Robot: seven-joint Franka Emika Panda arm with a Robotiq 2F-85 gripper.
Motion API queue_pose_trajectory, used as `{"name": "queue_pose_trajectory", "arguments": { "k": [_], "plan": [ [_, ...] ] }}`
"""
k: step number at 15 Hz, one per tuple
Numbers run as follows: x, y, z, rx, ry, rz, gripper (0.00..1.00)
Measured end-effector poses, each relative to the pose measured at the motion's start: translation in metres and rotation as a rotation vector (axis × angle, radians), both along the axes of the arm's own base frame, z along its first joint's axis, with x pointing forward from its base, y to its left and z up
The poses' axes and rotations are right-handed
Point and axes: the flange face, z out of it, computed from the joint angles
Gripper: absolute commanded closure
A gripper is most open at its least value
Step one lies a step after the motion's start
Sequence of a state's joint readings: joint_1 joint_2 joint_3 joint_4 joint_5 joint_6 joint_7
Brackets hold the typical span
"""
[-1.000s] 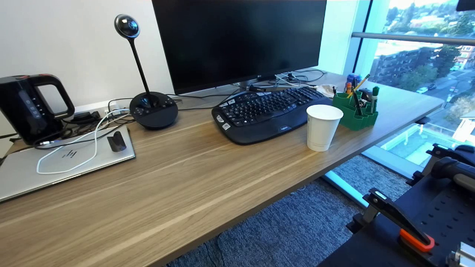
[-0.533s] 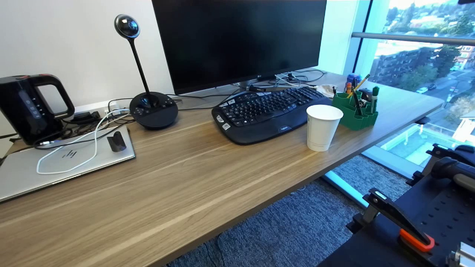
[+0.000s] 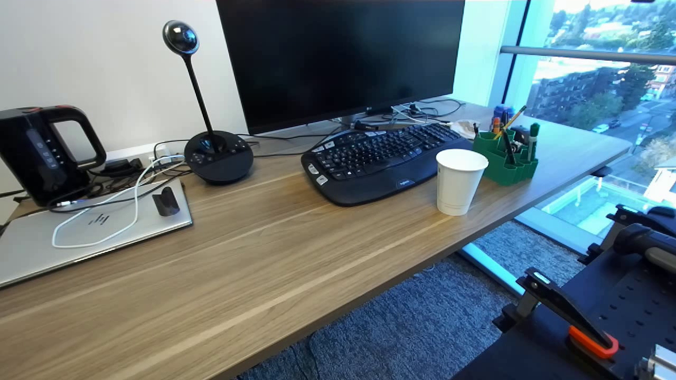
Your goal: Take the maker on the stand and put it in the cup
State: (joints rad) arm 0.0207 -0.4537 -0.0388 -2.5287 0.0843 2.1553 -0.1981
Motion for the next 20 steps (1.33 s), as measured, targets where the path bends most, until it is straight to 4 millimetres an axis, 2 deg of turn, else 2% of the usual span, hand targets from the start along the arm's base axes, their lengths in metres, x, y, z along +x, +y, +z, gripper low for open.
{"name": "queue_pose_trajectory", "arguments": {
  "k": [4,16,20],
  "plan": [
    [0.005,-0.002,-0.004,-0.033,-0.106,0.016,0.0],
    [0.004,-0.002,-0.007,-0.038,-0.102,0.019,0.0],
    [0.006,0.001,-0.019,-0.056,-0.119,-0.018,0.0]
  ]
}}
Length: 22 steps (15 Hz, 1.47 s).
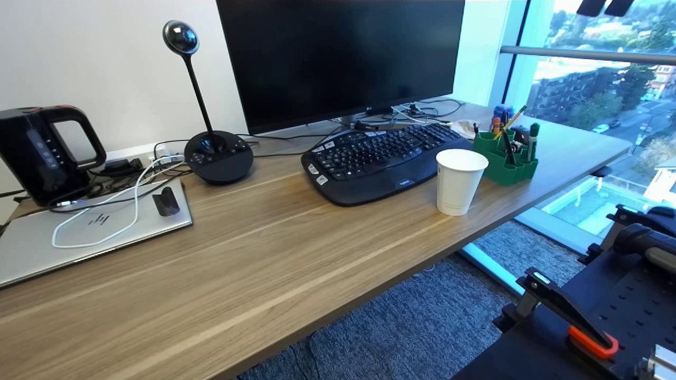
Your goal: Take the maker on the stand and put it in the cup
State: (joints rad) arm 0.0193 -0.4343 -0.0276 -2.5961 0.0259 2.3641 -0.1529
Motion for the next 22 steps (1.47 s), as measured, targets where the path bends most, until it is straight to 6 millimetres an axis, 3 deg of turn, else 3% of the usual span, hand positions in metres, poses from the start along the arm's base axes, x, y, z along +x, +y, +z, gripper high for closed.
{"name": "queue_pose_trajectory", "arguments": {
  "k": [4,10,18,22],
  "plan": [
    [0.009,-0.003,-0.028,-0.055,-0.022,-0.068,0.0],
    [0.034,-0.027,-0.065,-0.098,0.043,-0.217,0.0],
    [0.083,-0.056,-0.061,-0.059,0.015,-0.509,0.0],
    [0.089,-0.055,-0.062,-0.063,0.05,-0.513,0.0]
  ]
}}
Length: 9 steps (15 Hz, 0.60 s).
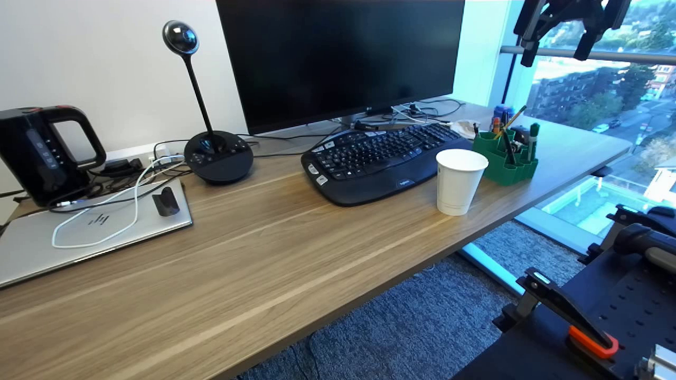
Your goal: Take the maker on the stand and put it in the cup
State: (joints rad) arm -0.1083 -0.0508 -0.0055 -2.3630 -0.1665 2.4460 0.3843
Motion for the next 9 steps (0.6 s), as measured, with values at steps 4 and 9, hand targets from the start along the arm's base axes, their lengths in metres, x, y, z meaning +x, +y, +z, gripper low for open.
{"name": "queue_pose_trajectory", "arguments": {
  "k": [4,9],
  "plan": [
    [-0.0017,0.0061,0.0012,0.0,0.018,0.029,0.0],
    [-0.0036,0.0073,-0.0028,-0.003,0.026,0.036,0.0]
  ]
}}
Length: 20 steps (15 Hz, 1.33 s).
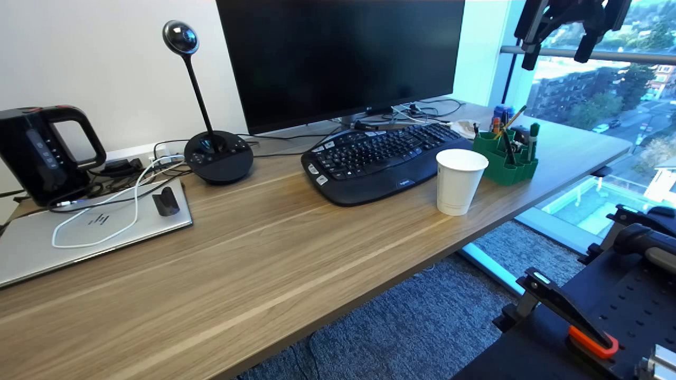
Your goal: Take the maker on the stand and put it in the cup
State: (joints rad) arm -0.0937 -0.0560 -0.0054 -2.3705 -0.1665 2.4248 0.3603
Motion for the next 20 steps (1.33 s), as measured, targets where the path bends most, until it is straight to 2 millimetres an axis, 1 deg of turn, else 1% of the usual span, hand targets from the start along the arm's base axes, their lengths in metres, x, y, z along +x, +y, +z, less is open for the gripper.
{"name": "queue_pose_trajectory", "arguments": {
  "k": [4,7,14,18,20],
  "plan": [
    [-0.002,0.002,-0.005,-0.015,-0.018,0.025,0.0],
    [-0.001,-0.005,-0.004,-0.032,-0.034,0.058,0.0],
    [-0.001,-0.048,-0.006,-0.041,-0.024,0.044,0.0],
    [0.008,-0.076,-0.011,-0.043,-0.019,-0.007,0.0],
    [0.014,-0.085,-0.017,-0.031,-0.012,-0.029,0.0]
  ]
}}
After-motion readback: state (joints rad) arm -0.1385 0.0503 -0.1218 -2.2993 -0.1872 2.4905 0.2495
